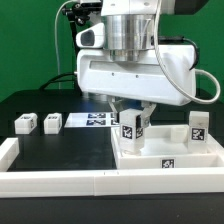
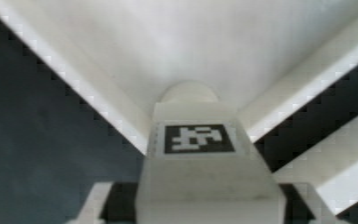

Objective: Assemble square table

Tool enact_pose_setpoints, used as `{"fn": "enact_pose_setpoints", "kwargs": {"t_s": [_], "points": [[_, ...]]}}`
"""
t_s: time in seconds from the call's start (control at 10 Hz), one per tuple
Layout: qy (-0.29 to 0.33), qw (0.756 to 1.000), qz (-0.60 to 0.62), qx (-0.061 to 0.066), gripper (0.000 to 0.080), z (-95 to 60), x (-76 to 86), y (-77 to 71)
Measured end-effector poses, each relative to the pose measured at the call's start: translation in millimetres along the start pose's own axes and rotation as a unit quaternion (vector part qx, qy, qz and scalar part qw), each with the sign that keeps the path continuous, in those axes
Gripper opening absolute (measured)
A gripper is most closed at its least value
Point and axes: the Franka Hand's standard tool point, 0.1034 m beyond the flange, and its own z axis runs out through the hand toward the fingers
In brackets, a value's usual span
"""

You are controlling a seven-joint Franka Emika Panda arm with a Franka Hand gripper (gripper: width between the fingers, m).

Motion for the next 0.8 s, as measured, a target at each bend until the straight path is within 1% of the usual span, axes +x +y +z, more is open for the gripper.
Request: {"fn": "enact_pose_setpoints", "kwargs": {"t_s": [0.2, 0.5, 0.6, 0.7, 0.8], "points": [[0.001, 0.995, 0.098, -0.002, 0.0291, 0.4, -0.1, 0.1], [0.0, 0.983, 0.184, 0.0, 0.0291, 0.4, 0.1, 0.2], [-0.002, 0.976, 0.219, 0.002, 0.0291, 0.6, -0.1, 0.2], [-0.003, 0.961, 0.275, 0.002, 0.0291, 0.8, -0.1, 0.5], [0.0, 0.945, 0.328, 0.012, 0.0291, 1.3, 0.4, 1.1]]}}
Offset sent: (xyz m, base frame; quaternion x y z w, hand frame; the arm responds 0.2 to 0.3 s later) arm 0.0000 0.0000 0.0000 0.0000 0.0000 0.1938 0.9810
